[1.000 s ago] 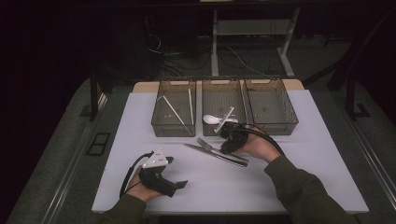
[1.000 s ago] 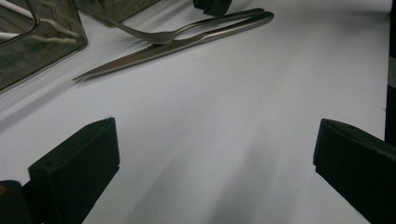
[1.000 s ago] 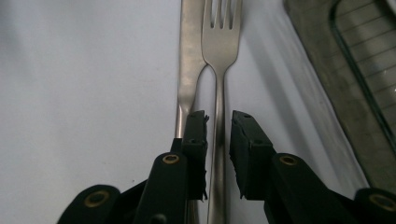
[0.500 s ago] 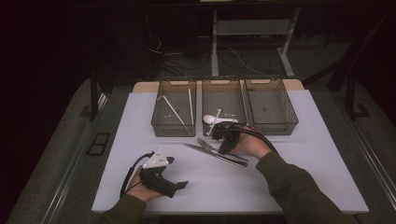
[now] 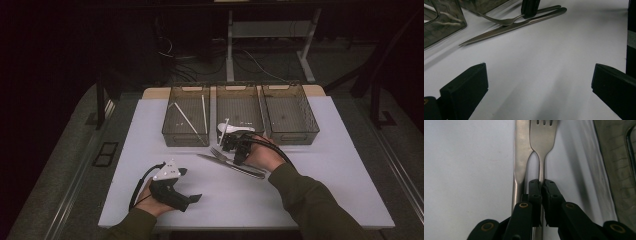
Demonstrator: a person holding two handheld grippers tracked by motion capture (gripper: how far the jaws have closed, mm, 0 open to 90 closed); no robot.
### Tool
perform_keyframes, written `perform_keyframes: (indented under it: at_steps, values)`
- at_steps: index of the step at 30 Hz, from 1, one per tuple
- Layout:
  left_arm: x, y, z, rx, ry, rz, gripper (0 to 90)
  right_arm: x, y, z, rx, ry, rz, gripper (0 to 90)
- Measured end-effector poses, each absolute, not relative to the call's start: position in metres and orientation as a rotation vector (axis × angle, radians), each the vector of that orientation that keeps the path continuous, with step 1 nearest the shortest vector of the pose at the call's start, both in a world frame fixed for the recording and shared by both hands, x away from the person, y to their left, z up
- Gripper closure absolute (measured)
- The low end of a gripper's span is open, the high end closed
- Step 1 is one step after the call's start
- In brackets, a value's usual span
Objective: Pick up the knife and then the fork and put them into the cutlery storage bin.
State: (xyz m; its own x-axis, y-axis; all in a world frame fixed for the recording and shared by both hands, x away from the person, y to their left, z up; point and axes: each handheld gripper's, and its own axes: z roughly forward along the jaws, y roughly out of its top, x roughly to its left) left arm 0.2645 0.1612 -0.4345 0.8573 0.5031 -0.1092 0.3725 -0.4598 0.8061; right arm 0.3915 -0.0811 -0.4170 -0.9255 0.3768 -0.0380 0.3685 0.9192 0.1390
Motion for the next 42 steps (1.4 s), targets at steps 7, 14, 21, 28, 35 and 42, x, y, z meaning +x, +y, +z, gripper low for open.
perform_keyframes:
  at_steps: [7,14,21,28,35,42]
  values:
    - [0.265,0.162,-0.435,2.098,0.640,0.175,0.0,0.391,-0.096,-0.410,0.623,3.011,0.329,84.9]
    - [0.265,0.161,-0.435,2.094,0.644,0.176,0.0,0.384,-0.122,-0.396,0.671,2.956,0.574,84.9]
    - [0.265,0.163,-0.434,2.086,0.644,0.176,0.0,0.374,-0.155,-0.383,0.731,2.849,0.831,84.9]
    - [0.265,0.163,-0.434,2.073,0.636,0.173,0.0,0.360,-0.188,-0.378,0.802,2.724,1.150,84.9]
    - [0.264,0.163,-0.433,2.053,0.619,0.171,0.0,0.357,-0.208,-0.376,0.837,2.636,1.250,84.9]
    - [0.265,0.164,-0.433,2.038,0.607,0.165,0.0,0.355,-0.220,-0.364,0.860,2.559,1.346,84.9]
